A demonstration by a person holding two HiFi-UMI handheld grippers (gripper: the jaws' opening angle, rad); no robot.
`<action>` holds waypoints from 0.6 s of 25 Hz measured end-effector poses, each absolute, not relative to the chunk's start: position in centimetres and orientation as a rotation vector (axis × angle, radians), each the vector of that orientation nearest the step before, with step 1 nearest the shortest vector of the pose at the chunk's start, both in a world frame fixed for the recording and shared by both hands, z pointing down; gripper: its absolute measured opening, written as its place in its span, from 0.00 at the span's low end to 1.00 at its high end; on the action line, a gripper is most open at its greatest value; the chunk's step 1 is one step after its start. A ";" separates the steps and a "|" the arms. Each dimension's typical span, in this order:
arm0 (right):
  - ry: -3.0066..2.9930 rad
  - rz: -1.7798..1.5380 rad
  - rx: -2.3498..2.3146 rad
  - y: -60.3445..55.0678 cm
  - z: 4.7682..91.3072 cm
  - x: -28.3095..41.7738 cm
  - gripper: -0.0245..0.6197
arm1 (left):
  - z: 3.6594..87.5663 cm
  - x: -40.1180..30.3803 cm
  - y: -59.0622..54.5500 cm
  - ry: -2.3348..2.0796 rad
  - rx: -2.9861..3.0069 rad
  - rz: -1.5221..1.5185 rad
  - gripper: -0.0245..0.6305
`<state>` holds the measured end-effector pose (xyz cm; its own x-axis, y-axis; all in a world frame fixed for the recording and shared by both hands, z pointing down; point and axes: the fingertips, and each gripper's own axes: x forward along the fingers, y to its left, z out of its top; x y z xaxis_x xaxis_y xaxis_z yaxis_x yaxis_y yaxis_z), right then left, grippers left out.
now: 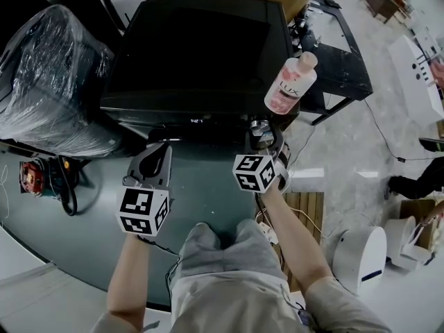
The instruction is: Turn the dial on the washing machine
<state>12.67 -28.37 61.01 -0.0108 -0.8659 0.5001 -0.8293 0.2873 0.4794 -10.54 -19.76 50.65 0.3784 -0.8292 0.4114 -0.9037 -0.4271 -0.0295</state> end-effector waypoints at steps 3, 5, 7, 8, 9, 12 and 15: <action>-1.836 -0.060 1.516 -28.1 60.6 12.7 0.51 | 50.5 -10.6 -19.4 -1.547 2.425 0.558 0.07; -1.866 -0.032 1.515 -27.6 60.1 12.6 0.51 | 50.1 -10.7 -19.2 -1.548 2.422 0.563 0.07; -1.903 0.028 1.516 -26.9 59.4 12.5 0.51 | 49.6 -10.8 -19.1 -1.548 2.421 0.562 0.07; -1.920 0.056 1.519 -26.5 58.9 12.5 0.50 | 49.3 -10.8 -19.0 -1.548 2.422 0.560 0.07; -1.935 0.080 1.525 -26.1 58.3 12.6 0.50 | 48.9 -10.8 -18.9 -1.548 2.424 0.558 0.07; -1.982 0.121 1.546 -25.2 56.0 12.7 0.45 | 47.5 -10.7 -18.6 -1.549 2.430 0.552 0.07; -2.032 0.137 1.515 -24.2 53.5 12.5 0.35 | 46.2 -10.6 -18.1 -1.552 2.438 0.549 0.07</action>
<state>12.50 -24.16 53.52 -0.1740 -0.8409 0.5125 -0.9020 0.3449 0.2597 -10.64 -18.09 46.21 0.3802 -0.8286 0.4109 -0.9027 -0.4292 -0.0302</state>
